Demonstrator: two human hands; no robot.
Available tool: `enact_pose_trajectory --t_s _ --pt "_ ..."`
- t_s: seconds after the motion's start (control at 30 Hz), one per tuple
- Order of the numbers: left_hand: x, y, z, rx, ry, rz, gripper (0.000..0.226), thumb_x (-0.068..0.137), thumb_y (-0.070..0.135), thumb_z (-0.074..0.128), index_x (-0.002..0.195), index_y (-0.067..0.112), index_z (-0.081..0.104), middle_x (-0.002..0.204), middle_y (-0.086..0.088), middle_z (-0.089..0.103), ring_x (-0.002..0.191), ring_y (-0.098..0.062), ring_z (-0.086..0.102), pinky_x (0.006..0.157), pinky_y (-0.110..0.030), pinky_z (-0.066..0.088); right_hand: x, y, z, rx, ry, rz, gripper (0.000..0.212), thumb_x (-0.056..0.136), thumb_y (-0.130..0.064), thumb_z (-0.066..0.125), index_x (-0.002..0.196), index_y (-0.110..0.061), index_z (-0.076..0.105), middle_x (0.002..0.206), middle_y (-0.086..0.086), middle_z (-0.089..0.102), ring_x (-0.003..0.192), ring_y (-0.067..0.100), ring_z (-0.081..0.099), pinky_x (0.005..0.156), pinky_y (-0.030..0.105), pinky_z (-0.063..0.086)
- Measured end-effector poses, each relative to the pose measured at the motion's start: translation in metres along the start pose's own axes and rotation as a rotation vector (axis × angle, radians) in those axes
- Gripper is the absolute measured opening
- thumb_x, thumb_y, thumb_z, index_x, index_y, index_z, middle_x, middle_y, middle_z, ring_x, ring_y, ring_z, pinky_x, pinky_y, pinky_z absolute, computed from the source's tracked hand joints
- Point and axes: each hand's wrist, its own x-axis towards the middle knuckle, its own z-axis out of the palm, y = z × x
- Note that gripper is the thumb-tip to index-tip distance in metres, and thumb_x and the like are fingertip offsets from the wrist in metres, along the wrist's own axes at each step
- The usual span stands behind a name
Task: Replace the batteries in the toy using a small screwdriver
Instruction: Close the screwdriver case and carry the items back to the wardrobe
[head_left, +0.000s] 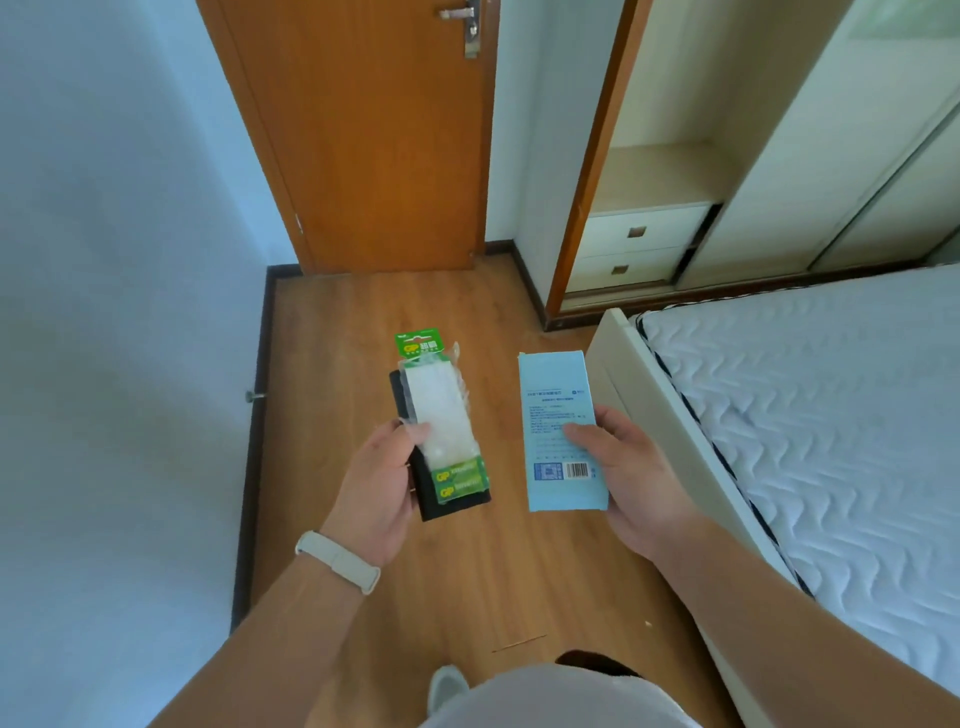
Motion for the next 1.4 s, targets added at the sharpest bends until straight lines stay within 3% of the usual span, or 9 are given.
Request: enact_pose_trajectory --t_s 0.17,0.3,0.57,0.77,1.1,1.4 --pt "0.058 0.025 0.025 0.064 -0.057 -0.044 0.027 0.101 0.015 0.050 0.125 0.008 0.060 0.117 -0.011 0.074 0.111 -0.030 0.070 0.102 -0.057 0.050 0.043 -0.025 -0.006 0.003 0.046 -0.042 0.026 0.094 -0.019 0.059 0.119 -0.022 0.067 0.111 0.007 0.075 0.099 0.032 0.072 0.095 0.059 0.053" --pt "0.110 0.036 0.056 0.121 -0.082 -0.074 0.027 0.100 0.015 0.050 0.124 0.009 0.062 0.117 -0.012 0.074 0.111 -0.031 0.070 0.102 -0.059 0.050 0.088 -0.040 -0.024 0.035 0.105 -0.052 0.042 0.079 -0.030 0.062 0.120 -0.022 0.068 0.110 0.007 0.075 0.099 0.032 0.072 0.096 0.059 0.052" --pt "0.233 0.064 0.151 0.190 -0.054 -0.102 0.026 0.100 0.016 0.051 0.123 0.009 0.061 0.114 -0.011 0.075 0.110 -0.032 0.070 0.106 -0.060 0.046 0.218 -0.089 -0.089 0.098 0.119 -0.043 0.037 0.083 -0.028 0.062 0.118 -0.020 0.069 0.110 0.009 0.074 0.099 0.034 0.072 0.095 0.060 0.053" --pt "0.316 0.095 0.242 0.237 -0.051 -0.121 0.026 0.101 0.016 0.052 0.125 0.010 0.061 0.113 -0.008 0.076 0.108 -0.029 0.071 0.103 -0.057 0.050 0.311 -0.155 -0.153 0.133 0.121 -0.031 0.025 0.095 -0.017 0.061 0.117 -0.025 0.067 0.106 0.003 0.075 0.097 0.029 0.073 0.089 0.049 0.058" --pt "0.418 0.132 0.342 0.231 -0.111 -0.129 0.024 0.101 0.015 0.051 0.123 0.011 0.060 0.113 -0.008 0.076 0.109 -0.031 0.071 0.104 -0.058 0.049 0.414 -0.226 -0.214 0.161 0.216 -0.020 0.020 0.096 -0.017 0.062 0.111 -0.029 0.068 0.099 -0.003 0.076 0.090 0.026 0.074 0.080 0.038 0.060" --pt "0.540 0.164 0.377 0.282 -0.209 -0.186 0.021 0.102 0.014 0.049 0.119 0.013 0.062 0.111 -0.010 0.076 0.102 -0.028 0.073 0.099 -0.055 0.053 0.520 -0.265 -0.224 0.210 0.321 0.032 0.020 0.094 -0.020 0.063 0.111 -0.028 0.070 0.105 0.001 0.074 0.100 0.032 0.070 0.096 0.051 0.054"
